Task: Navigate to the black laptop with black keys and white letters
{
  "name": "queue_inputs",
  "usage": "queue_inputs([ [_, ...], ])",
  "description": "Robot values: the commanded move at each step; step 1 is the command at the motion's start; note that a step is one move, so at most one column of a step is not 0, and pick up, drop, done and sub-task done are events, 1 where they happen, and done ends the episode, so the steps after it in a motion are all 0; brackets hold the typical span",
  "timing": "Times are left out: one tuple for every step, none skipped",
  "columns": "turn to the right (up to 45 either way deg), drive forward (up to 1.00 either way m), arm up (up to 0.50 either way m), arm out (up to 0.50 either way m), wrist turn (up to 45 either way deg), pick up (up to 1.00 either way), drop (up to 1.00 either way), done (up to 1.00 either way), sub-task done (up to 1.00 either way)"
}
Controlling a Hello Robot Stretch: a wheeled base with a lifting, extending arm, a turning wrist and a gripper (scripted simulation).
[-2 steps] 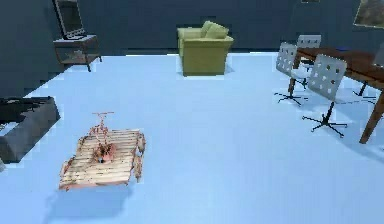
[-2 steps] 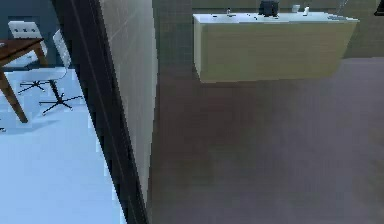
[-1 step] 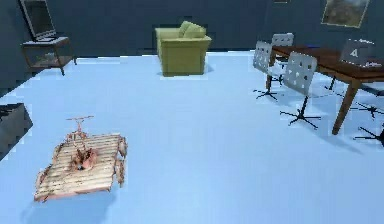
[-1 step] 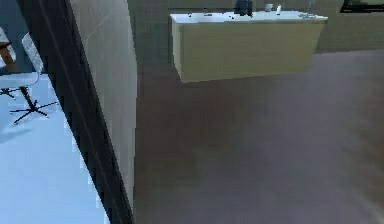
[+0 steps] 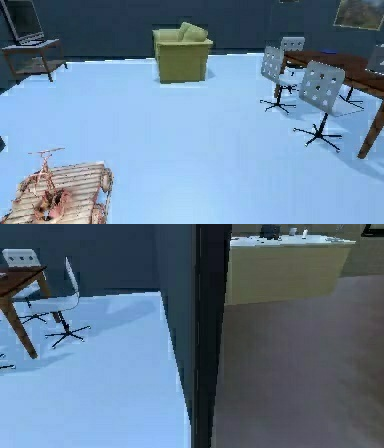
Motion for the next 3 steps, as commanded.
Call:
queue_inputs([
  [6.0, 0.00, 0.00, 0.00, 0.0, 0.00, 0.00, 0.00, 0.00],
  [0.0, 1.00, 0.00, 0.00, 0.0, 0.00, 0.00, 0.00, 0.00],
  [0.0, 1.00, 0.00, 0.00, 0.0, 0.00, 0.00, 0.00, 0.00],
])
